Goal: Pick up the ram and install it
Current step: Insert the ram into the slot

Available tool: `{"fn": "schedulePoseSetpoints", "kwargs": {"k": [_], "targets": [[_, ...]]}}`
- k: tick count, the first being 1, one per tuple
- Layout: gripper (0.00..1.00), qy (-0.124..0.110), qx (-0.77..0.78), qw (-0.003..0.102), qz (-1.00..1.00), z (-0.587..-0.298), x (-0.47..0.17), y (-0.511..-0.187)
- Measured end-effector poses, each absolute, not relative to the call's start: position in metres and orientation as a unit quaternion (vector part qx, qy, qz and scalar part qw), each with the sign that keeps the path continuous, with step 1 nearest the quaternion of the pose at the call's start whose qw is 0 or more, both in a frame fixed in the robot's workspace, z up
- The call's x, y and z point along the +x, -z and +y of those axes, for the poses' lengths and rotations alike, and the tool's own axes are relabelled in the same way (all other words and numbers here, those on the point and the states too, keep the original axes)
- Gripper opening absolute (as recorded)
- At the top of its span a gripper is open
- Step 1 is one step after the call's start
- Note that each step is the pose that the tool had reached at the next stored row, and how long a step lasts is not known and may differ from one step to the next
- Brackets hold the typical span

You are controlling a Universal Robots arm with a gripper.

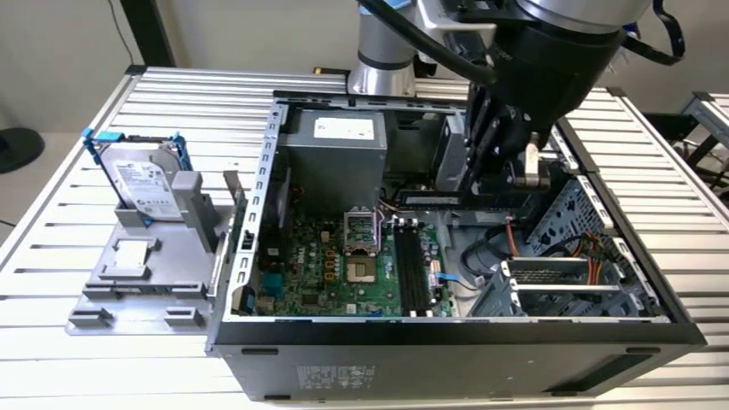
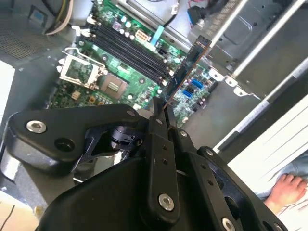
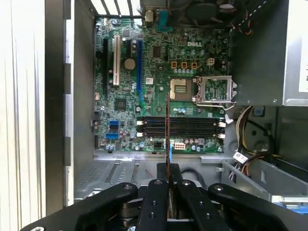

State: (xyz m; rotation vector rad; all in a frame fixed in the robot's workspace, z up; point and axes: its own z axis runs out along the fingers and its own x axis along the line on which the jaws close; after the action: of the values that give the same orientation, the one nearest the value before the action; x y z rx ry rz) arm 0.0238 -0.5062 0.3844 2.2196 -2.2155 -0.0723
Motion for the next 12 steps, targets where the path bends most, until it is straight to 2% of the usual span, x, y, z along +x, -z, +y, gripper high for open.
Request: {"fn": "schedulePoseSetpoints", "kwargs": {"k": [12], "targets": [[0.00, 0.023, 0.708, 0.002, -0.706, -0.471, 0.024, -0.384]]}}
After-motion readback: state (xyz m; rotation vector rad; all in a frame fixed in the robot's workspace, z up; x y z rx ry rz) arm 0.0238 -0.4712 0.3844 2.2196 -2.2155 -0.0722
